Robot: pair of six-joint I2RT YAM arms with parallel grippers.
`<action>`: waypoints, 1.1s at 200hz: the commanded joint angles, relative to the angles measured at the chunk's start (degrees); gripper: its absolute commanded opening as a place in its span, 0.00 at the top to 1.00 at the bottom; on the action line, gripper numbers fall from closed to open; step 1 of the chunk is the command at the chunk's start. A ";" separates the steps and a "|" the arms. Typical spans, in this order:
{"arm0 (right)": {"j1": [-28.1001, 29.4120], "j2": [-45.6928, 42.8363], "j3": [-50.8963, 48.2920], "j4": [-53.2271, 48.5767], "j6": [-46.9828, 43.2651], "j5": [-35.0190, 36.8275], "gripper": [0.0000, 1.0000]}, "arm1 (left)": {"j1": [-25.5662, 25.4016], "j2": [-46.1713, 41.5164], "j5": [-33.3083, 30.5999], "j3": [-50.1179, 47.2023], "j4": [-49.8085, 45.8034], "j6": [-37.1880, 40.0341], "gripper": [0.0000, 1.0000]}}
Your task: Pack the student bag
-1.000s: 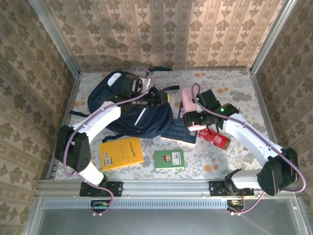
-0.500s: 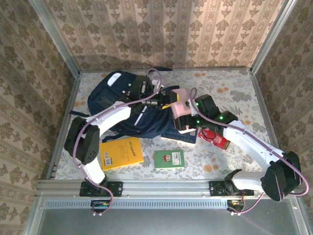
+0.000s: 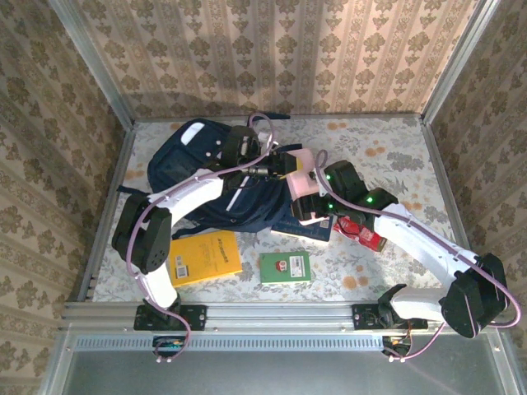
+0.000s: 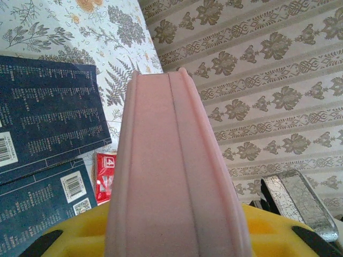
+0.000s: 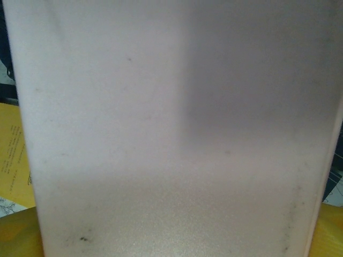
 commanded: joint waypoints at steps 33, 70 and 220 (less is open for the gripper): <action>-0.94 -9.49 -2.52 3.62 9.74 6.90 0.00 | 4.75 -5.93 -2.03 -7.87 15.80 -11.34 0.79; -9.79 -16.47 -10.39 13.45 27.35 -4.56 0.00 | 5.48 -6.05 -6.33 -14.94 33.35 -24.83 0.80; -12.10 -2.98 -27.17 80.99 71.47 -18.22 0.35 | 4.26 -5.47 -12.36 -17.78 44.60 -32.84 0.81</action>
